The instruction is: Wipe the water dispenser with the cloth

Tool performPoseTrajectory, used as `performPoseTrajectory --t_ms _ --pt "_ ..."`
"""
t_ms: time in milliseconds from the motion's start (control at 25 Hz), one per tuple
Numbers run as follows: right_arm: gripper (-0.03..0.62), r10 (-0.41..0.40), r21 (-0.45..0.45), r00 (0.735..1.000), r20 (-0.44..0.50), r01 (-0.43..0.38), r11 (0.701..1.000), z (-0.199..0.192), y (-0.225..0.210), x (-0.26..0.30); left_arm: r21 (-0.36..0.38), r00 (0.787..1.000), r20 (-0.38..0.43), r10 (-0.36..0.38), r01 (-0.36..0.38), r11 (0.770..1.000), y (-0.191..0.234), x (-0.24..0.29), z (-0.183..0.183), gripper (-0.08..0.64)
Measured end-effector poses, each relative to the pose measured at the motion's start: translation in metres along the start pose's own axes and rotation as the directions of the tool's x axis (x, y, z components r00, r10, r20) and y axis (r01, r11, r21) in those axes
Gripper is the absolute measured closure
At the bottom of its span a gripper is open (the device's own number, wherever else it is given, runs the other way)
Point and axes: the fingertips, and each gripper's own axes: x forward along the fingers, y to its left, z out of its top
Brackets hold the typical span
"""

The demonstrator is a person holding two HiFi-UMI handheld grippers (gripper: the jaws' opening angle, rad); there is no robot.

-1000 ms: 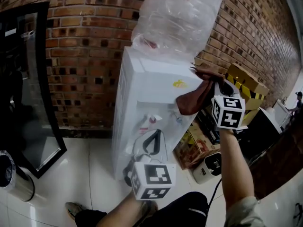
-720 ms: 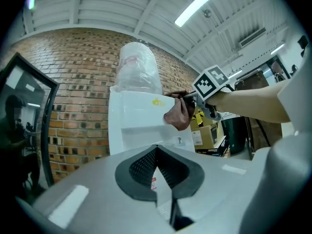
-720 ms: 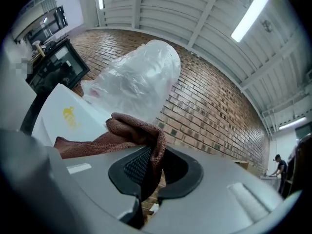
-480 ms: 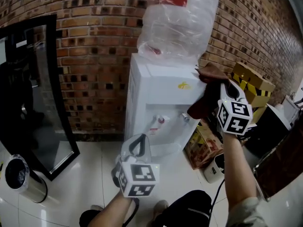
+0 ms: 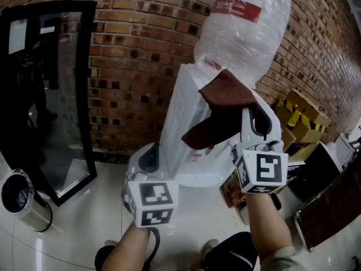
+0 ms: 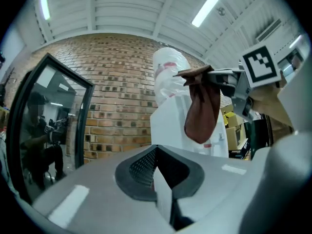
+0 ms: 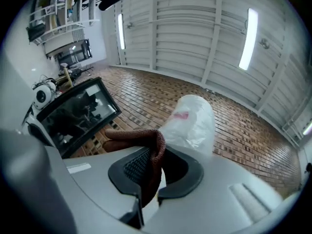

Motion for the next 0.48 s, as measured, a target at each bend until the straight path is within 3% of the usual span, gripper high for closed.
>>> performPoseTrajectory --t_ms 120,240,480 --pt "0.543 0.091 -0.092 0.996 0.021 -0.089 0.992 -0.010 0.048 0.007 -0.034 0.999 0.014 0.042 -0.041 0.999 0.014 0.000 0.006 0.560" --pt "0.543 0.133 -0.172 0.991 -0.028 -0.135 0.976 -0.035 0.079 0.012 -0.021 0.998 0.004 0.064 -0.064 0.998 0.015 0.002 0.001 0.560" --pt "0.541 0.124 -0.158 0.992 -0.015 -0.125 0.980 -0.059 0.070 0.013 0.022 0.999 -0.021 0.041 -0.040 0.999 -0.016 0.018 -0.012 0.560"
